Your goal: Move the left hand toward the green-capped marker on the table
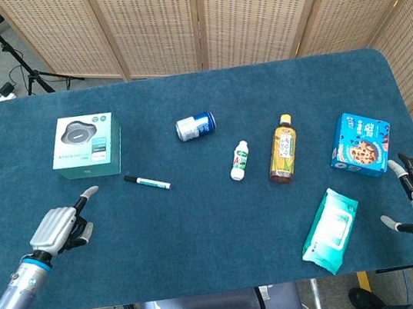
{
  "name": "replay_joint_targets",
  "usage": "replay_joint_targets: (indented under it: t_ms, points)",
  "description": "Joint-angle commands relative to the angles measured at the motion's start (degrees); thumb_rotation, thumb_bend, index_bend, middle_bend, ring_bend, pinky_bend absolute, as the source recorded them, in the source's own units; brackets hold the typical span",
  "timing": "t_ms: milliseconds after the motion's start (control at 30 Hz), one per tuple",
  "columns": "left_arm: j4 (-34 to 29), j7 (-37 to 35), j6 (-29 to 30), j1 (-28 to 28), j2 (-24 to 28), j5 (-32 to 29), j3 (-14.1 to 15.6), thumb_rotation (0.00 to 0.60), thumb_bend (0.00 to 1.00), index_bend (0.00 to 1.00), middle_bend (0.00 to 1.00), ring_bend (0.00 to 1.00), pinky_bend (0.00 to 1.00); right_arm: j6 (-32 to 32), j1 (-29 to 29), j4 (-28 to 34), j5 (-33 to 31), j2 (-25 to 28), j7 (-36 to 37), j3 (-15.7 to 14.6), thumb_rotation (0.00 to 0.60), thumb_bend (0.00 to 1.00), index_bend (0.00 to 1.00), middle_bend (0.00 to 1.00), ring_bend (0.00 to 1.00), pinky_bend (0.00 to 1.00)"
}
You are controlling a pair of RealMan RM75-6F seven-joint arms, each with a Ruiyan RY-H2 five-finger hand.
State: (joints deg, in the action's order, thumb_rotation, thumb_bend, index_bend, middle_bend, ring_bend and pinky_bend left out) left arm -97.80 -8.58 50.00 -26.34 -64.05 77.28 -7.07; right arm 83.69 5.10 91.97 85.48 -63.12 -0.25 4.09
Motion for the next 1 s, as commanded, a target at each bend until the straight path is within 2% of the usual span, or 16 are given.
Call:
replay_joint_targets:
  t_ms: [33,233,433,1000]
  points:
    - [1.3,1.05,-7.59,-6.13,-1.64,-6.96,-1.88,0.6,0.56,0.0,0.99,1.0,1.0,-0.47,0.2,-0.19,-0.42,0.13,0.35,0.17,0.6,0.0,0.0,0.0,0.0,0.0]
    - [4.55,5.12,-12.63,-10.9,-5.71,-15.66,-2.34,0.6,0.57,0.0,0.99,1.0,1.0,-2.05,0.76,-0.65,-1.78,0.28,1.12,0.52,0.6,0.0,0.0,0.0,0.0,0.0]
    - [8.46,5.49,-17.65,-14.84,-9.55,-21.61,-2.12,0.6,0.6,0.0,0.99,1.0,1.0,-2.68,0.98,-1.08,-2.37,0.37,1.92,0.69,0.6,0.0,0.0,0.0,0.0,0.0]
    - [13.53,10.17,-18.31,-20.77,-14.89,-30.53,0.8,0.6,0.61,0.0,0.99,1.0,1.0,-3.93,1.42,-1.69,-3.68,1.23,4.6,1.25,0.6,0.0,0.0,0.0,0.0,0.0]
